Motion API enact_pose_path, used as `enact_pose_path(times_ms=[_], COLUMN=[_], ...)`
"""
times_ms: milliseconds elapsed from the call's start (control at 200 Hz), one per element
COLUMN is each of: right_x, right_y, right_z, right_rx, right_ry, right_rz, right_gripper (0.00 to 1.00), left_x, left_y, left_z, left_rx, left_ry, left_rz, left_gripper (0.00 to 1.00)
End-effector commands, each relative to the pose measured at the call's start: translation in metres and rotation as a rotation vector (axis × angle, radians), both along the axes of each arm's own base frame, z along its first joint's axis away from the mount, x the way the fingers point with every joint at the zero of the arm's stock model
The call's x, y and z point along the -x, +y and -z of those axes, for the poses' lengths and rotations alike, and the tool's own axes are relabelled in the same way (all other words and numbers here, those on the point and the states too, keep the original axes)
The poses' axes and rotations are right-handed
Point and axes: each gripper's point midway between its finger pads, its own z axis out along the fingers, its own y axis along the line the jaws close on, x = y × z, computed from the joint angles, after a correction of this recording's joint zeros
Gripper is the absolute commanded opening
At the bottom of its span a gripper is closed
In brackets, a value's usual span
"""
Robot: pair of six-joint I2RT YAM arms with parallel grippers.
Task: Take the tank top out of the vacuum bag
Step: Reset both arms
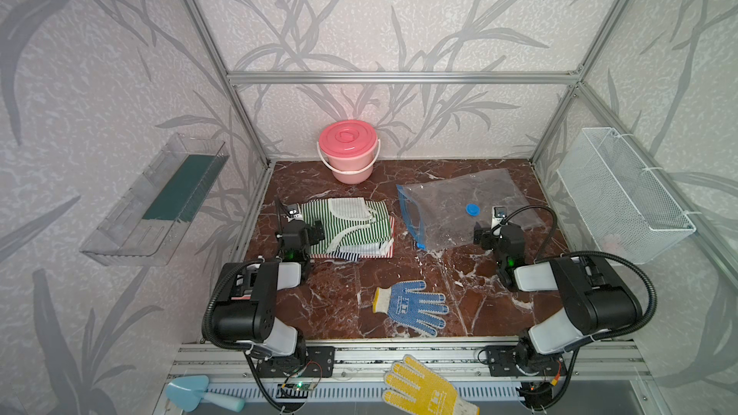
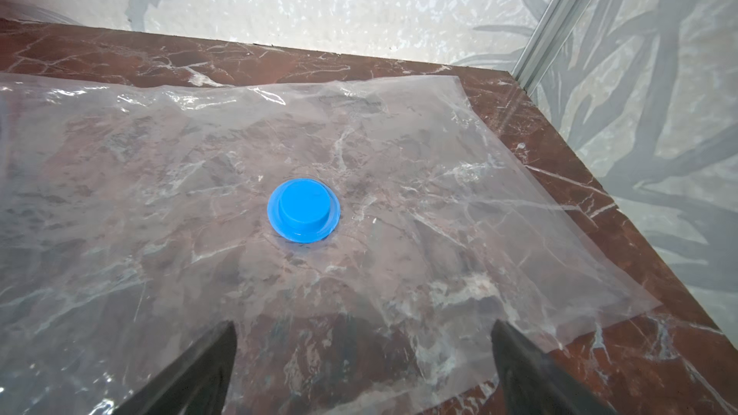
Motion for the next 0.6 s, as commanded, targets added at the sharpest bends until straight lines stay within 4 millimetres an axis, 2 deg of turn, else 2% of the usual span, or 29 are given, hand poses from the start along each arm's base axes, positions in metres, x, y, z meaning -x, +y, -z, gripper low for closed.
enact_pose_path(times_ms=[0, 595], right_x=[-0.0068, -0.0072], right_y=[0.0043, 0.0045], right_z=[-0.0136, -0.0134], right_rx=[-0.009, -0.007], right_ry=[-0.051, -0.052], right_rz=[-0.023, -0.025], right_gripper=[0.99, 0.99], left_x=[-0.0034, -0.0033], left_y=[-0.0001, -0.0016], left_z=[-0.0070, -0.0072], left_rx=[-0.019, -0.024], left_ry=[-0.022, -0.024], left_rz=[0.010, 0.013], left_gripper=[0.99, 0.99])
